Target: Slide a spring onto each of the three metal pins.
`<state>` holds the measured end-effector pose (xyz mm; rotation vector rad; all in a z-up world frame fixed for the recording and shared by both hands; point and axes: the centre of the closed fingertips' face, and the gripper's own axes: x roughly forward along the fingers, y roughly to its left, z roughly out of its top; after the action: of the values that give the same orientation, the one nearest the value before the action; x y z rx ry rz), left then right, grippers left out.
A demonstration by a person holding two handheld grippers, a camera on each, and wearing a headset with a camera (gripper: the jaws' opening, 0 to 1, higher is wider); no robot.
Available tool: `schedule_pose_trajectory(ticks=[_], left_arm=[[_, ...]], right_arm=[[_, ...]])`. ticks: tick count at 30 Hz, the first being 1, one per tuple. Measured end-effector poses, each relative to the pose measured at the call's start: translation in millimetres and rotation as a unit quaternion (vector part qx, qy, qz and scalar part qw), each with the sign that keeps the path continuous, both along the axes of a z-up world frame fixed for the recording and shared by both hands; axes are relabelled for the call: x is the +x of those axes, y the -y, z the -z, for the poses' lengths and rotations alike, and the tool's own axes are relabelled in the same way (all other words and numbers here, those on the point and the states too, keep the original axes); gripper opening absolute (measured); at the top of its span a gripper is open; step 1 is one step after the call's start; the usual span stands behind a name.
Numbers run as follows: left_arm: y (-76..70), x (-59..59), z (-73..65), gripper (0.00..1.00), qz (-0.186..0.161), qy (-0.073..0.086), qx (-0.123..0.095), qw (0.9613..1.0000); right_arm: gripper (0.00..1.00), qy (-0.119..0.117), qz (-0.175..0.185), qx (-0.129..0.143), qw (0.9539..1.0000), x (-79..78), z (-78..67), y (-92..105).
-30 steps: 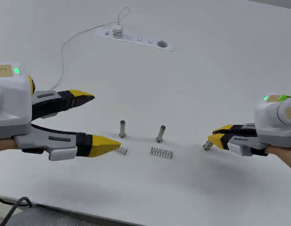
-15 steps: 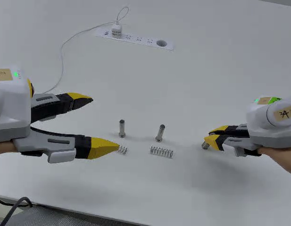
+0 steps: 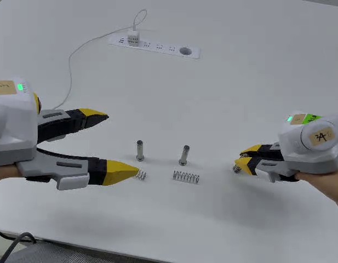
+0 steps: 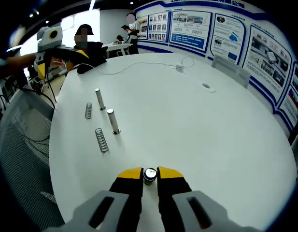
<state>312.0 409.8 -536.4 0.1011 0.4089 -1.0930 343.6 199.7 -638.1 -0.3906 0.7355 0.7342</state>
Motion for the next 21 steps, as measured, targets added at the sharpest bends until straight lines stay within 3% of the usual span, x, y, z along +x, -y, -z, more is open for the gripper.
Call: schedule_pose_trajectory(ticks=[12, 21], left_arm=[[-2.6, -0.7, -2.2, 0.76, 0.000, 0.002, 0.002, 1.0000], [-6.0, 5.2, -5.3, 0.76, -0.011, 0.006, -0.005, 0.9999]], right_arm=[[0.17, 0.038, -0.007, 0.012, 0.9992, -1.9, -26.4, -4.5], [0.18, 0.062, -0.059, 0.025, 0.9960, -13.8, -47.0, -35.8]])
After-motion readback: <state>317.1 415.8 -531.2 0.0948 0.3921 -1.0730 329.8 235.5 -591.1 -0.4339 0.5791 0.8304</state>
